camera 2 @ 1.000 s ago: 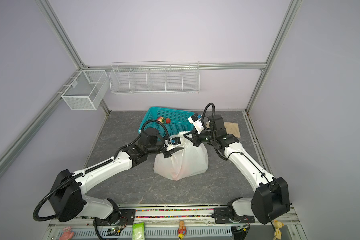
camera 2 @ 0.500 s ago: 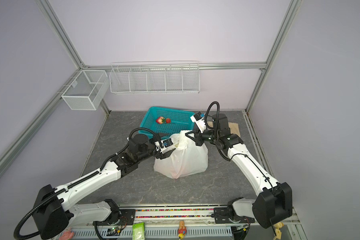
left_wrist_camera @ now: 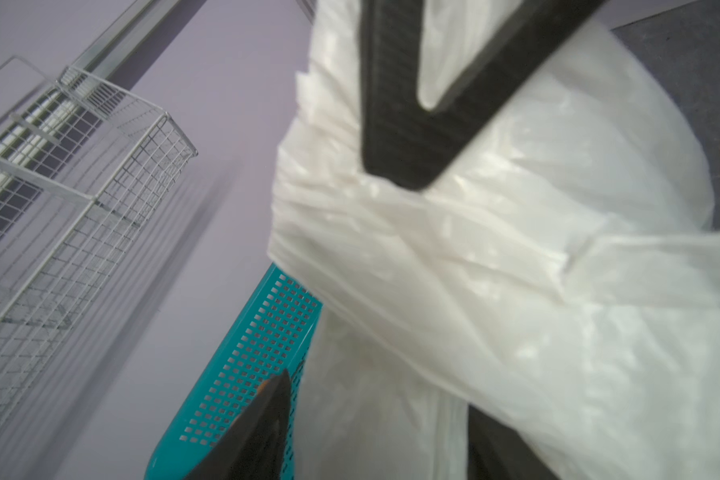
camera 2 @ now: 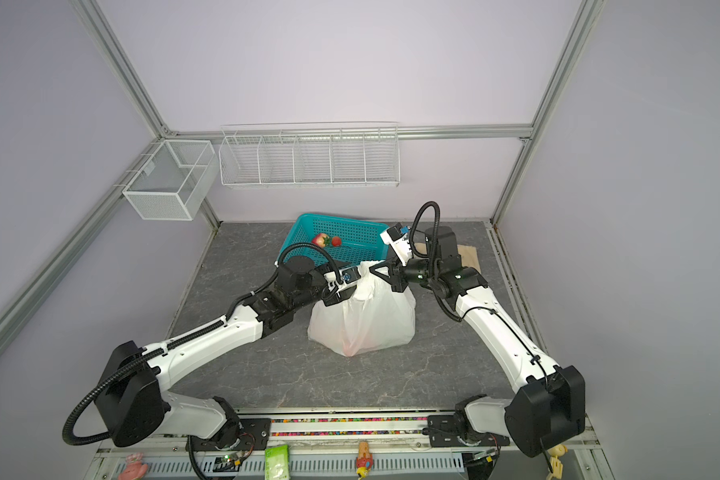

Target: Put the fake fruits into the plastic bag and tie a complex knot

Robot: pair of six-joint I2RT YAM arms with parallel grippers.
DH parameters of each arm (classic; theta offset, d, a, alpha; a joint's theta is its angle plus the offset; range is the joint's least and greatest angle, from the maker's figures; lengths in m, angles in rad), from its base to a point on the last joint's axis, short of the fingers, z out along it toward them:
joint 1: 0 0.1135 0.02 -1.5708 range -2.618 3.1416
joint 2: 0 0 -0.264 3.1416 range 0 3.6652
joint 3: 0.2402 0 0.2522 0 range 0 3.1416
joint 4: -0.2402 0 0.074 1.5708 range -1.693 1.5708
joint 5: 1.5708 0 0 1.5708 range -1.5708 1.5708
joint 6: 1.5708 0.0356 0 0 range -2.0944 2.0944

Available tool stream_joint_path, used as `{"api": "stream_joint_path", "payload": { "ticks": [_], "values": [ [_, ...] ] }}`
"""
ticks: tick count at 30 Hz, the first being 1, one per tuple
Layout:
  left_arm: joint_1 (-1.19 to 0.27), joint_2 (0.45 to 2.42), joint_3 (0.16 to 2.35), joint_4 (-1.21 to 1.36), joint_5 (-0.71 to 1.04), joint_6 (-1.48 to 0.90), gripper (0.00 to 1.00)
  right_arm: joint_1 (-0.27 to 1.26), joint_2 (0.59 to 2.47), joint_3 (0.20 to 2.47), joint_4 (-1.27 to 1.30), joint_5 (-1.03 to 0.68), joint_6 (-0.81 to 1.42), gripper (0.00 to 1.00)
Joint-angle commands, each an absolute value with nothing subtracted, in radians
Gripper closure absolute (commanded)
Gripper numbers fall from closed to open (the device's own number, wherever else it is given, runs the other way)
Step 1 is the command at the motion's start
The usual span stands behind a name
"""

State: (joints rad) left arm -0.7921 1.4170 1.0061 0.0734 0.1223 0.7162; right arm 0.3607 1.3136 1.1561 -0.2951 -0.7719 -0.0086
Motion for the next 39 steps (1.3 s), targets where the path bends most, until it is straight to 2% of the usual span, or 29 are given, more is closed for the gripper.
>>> {"api": "stream_joint_path", "payload": {
  "ticks": [1,11,16,21,24,25,28,33,36,39],
  "values": [
    [-0.793,1.429,1.042,0.142,0.137,0.691,0.50,0.357,1.310,1.182,-0.313,-0.810,-0.052,0.94],
    [-0.792,1.331,0.995,0.171,0.208,0.465,0.91,0.356,1.271,1.161,-0.348,-0.728,-0.188,0.94],
    [-0.792,1.296,0.995,0.102,0.218,0.333,1.00,0.361,1.251,1.148,-0.325,-0.700,-0.232,0.94],
    [-0.792,1.253,1.012,-0.025,0.231,0.185,1.00,0.357,1.235,1.146,-0.289,-0.682,-0.256,0.94],
    [-0.793,1.227,0.998,-0.053,0.258,0.190,1.00,0.353,1.262,1.196,-0.331,-0.734,-0.258,0.94],
    [-0.793,1.221,0.980,-0.030,0.254,0.194,0.96,0.352,1.273,1.207,-0.335,-0.763,-0.247,0.94],
    [-0.795,1.205,0.933,0.046,0.226,0.244,0.70,0.353,1.305,1.223,-0.329,-0.836,-0.184,0.94],
    [-0.801,1.236,0.919,0.106,0.127,0.366,0.38,0.352,1.320,1.218,-0.308,-0.893,-0.100,0.94],
    [-0.802,1.283,0.956,0.090,0.114,0.413,0.31,0.353,1.332,1.224,-0.302,-0.917,-0.074,0.94],
    [-0.802,1.326,0.989,0.093,0.088,0.428,0.31,0.353,1.339,1.228,-0.307,-0.928,-0.069,0.94]
  ]
}}
